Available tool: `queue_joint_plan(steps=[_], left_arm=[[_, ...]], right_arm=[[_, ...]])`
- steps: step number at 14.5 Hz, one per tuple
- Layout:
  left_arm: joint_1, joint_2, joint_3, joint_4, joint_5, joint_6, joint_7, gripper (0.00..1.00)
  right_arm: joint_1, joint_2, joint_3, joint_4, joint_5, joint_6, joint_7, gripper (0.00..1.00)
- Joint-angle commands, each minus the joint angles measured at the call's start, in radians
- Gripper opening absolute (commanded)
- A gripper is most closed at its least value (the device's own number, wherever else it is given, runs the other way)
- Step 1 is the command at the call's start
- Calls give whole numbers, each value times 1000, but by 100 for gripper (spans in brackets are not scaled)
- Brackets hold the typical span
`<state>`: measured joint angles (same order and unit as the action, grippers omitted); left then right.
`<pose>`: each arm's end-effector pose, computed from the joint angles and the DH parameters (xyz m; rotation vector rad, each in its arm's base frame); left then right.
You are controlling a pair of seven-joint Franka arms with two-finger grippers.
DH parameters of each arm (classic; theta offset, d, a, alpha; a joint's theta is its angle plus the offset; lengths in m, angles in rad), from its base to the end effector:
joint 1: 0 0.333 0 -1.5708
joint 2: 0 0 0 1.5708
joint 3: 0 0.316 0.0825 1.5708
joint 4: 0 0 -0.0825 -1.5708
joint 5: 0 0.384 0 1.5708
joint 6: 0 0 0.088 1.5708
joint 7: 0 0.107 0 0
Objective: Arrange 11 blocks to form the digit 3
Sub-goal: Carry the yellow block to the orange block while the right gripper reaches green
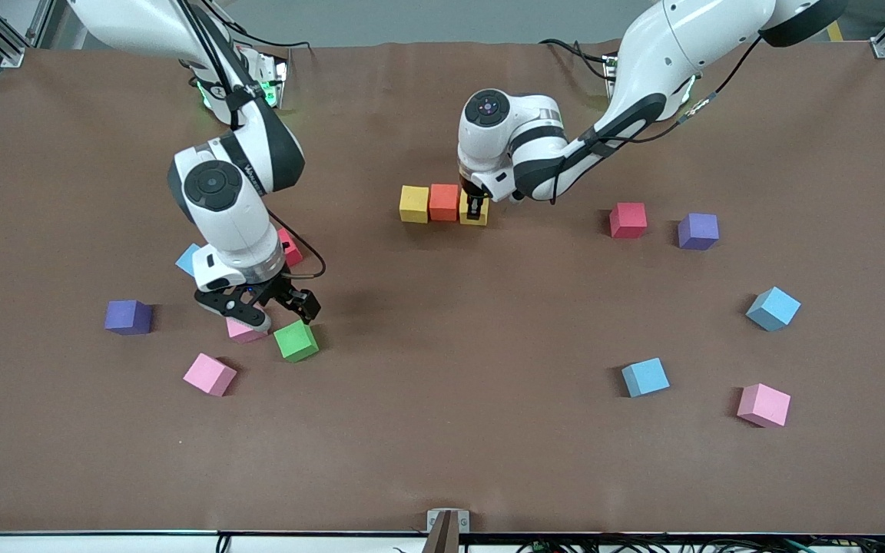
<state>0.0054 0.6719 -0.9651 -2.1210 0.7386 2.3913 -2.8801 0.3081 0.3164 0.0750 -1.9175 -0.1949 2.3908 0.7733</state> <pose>0.3262 -0.4615 0.2133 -2.3478 -2.0750 0.0945 0.5895 0.2329 0.3450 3.0845 -0.4090 0.3102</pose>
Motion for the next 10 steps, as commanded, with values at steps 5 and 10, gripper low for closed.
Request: queue_joint_plan(steps=[5, 10], left_arm=[[-41, -2, -4, 6, 88, 3, -453, 35], [-42, -2, -4, 9, 84, 3, -453, 36]], right_arm=[[-43, 122, 19, 121, -3, -9, -449, 100], [-60, 213, 20, 173, -2, -22, -665, 100]])
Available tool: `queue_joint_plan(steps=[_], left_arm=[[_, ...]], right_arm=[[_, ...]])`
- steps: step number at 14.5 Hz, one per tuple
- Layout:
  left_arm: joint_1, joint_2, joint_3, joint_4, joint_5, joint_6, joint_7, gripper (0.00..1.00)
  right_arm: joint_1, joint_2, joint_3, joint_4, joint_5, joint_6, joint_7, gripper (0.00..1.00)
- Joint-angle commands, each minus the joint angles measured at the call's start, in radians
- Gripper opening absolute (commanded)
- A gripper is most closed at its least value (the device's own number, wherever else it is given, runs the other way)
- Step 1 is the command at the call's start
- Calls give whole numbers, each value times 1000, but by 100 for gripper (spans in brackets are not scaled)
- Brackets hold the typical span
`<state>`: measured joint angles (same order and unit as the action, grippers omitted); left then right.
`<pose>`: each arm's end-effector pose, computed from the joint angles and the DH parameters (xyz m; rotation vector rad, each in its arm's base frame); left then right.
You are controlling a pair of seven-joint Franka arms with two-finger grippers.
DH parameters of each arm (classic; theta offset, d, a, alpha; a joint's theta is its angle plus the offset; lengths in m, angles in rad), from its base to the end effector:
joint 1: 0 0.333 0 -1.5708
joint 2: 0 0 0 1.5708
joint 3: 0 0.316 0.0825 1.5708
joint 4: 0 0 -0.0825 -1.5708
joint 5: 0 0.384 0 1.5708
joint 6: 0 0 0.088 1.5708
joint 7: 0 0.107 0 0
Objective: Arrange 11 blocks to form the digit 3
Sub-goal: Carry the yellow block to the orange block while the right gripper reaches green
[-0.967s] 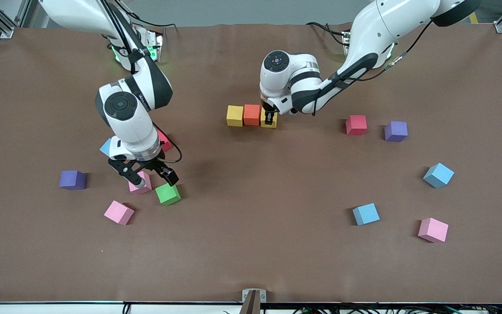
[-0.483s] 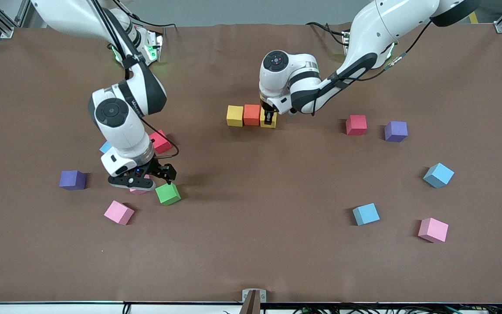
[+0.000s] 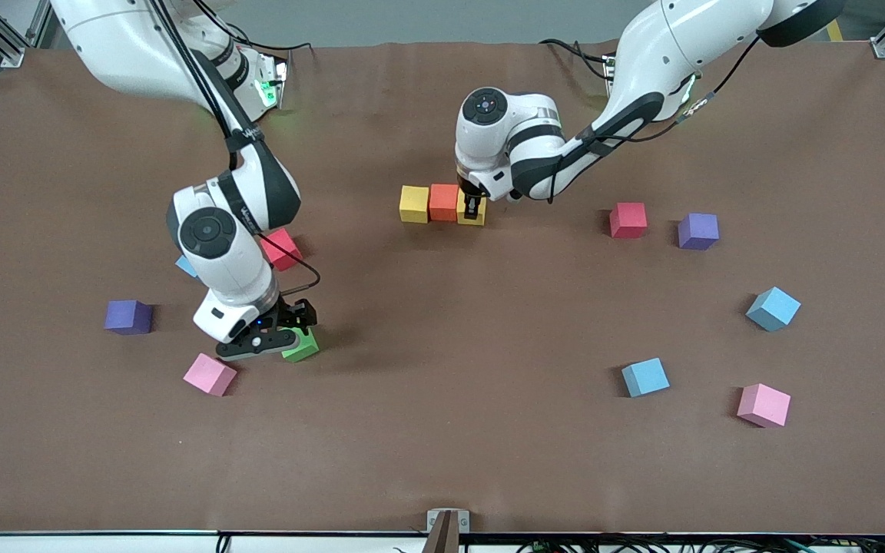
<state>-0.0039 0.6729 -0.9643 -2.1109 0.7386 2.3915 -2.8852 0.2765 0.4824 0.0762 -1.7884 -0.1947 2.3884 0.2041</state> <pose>0.3261 -0.4660 0.2159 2.3509 2.0806 -0.0955 0.6277 0.2245 0.2953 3.0358 0.4154 0.2224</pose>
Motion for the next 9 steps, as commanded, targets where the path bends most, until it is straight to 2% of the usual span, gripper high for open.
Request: queue_joint_plan(steps=[1, 5, 6, 7, 8, 9], left_arm=[[-36, -3, -5, -1, 84, 3, -448, 36], [-39, 10, -5, 23, 79, 3, -448, 47], [-41, 13, -5, 26, 79, 3, -447, 54], [-44, 17, -5, 28, 81, 3, -441, 73], [-53, 17, -5, 32, 81, 3, -442, 96], [-54, 17, -4, 37, 81, 3, -439, 100]], right_arm=[[-31, 65, 19, 58, 3, -40, -129, 100], [-31, 100, 20, 78, 17, -68, -193, 100], [-31, 107, 22, 76, 23, -68, -195, 100], [-31, 119, 22, 78, 24, -68, -199, 100], [-33, 131, 22, 79, 27, -64, -203, 100], [-39, 145, 22, 81, 38, -61, -203, 100]])
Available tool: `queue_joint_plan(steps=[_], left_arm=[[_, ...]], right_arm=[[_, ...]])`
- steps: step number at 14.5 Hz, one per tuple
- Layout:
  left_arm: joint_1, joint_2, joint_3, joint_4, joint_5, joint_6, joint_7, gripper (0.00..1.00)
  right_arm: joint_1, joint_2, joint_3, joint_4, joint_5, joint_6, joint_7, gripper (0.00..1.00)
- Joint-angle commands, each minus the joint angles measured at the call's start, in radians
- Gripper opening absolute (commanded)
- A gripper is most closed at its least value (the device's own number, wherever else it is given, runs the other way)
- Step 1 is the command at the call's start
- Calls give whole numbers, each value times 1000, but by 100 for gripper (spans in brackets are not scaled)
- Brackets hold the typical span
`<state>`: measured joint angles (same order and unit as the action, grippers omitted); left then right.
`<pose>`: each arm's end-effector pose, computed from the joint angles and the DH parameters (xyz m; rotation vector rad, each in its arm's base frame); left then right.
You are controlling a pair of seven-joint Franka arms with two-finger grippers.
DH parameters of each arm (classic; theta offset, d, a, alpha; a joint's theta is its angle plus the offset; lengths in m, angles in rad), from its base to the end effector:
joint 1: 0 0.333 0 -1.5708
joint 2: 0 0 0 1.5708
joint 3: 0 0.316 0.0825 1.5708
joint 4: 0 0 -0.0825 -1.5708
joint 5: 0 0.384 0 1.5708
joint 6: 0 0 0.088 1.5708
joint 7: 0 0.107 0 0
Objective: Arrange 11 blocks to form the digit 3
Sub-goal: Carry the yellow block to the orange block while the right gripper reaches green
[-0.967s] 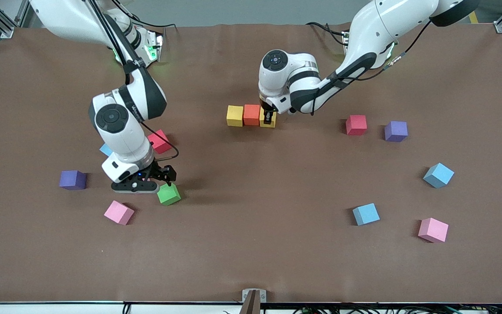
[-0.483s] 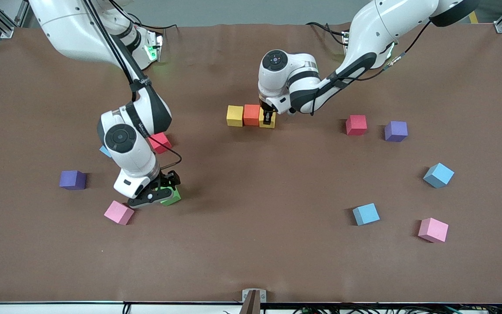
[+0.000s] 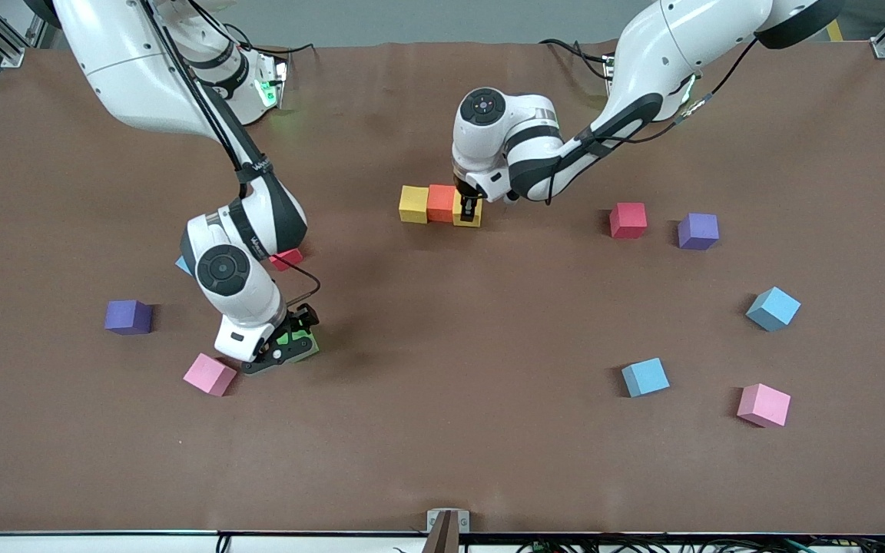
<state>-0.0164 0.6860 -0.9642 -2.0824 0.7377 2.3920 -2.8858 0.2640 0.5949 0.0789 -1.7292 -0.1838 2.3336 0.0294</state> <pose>0.3299 -0.4748 0.2204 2.3356 2.0735 -0.1116 0.6349 0.2181 0.2410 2.9867 0.6460 0.0450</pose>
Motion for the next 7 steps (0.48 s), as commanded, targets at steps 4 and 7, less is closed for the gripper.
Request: queue_joint_plan(steps=[4, 7], left_arm=[[-46, 4, -5, 12, 81, -8, -434, 100], [-46, -9, -17, 30, 80, -66, -425, 100]], right_arm=[[-32, 39, 19, 22, 58, -3, -31, 100], [-29, 49, 18, 22, 107, -2, -33, 100]])
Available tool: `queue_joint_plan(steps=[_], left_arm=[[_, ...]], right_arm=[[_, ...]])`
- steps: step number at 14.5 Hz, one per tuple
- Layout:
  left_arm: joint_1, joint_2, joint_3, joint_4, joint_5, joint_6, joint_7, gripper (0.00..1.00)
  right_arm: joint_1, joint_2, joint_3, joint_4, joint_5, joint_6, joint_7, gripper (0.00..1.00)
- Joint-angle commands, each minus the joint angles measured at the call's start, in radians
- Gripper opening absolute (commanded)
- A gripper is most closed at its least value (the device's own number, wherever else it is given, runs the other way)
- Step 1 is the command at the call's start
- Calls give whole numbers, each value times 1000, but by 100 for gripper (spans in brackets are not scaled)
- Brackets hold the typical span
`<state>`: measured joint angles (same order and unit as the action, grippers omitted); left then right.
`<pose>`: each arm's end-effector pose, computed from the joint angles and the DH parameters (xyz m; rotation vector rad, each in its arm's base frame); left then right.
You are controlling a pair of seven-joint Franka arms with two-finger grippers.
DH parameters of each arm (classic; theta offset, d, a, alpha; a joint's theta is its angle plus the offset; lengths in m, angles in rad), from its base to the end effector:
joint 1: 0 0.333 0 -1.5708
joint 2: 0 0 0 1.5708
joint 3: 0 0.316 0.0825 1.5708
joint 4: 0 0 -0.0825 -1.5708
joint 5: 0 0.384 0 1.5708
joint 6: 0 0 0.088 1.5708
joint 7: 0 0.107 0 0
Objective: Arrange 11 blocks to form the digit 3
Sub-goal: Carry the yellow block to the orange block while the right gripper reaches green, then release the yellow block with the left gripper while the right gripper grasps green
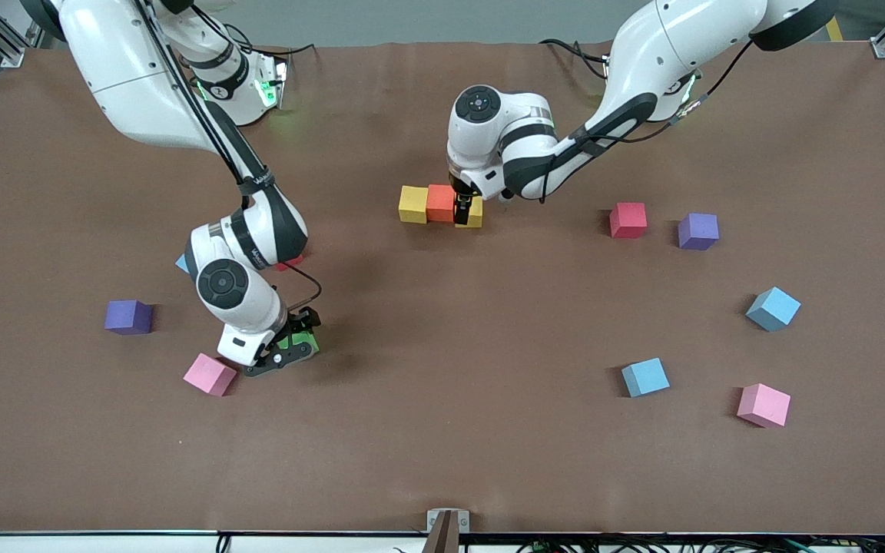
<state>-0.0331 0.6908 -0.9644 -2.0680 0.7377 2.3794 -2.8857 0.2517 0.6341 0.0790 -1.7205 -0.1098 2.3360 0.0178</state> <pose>0.3267 -0.4814 0.2222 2.3474 2.0630 -0.1067 0.6360 0.2113 0.2185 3.0533 0.5788 -0.0152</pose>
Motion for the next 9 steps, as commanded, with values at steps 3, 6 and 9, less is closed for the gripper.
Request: queue_joint_plan(steps=[3, 6, 9], left_arm=[[-16, -14, -94, 74, 71, -166, -399, 100], [-8, -14, -145, 155, 63, -261, -331, 100], [-8, -13, -149, 253, 46, -380, -152, 100]], right_arm=[[-12, 16, 18, 24, 33, -4, -21, 99], [-15, 24, 18, 47, 32, -6, -36, 95], [-19, 33, 18, 55, 33, -4, -70, 92]])
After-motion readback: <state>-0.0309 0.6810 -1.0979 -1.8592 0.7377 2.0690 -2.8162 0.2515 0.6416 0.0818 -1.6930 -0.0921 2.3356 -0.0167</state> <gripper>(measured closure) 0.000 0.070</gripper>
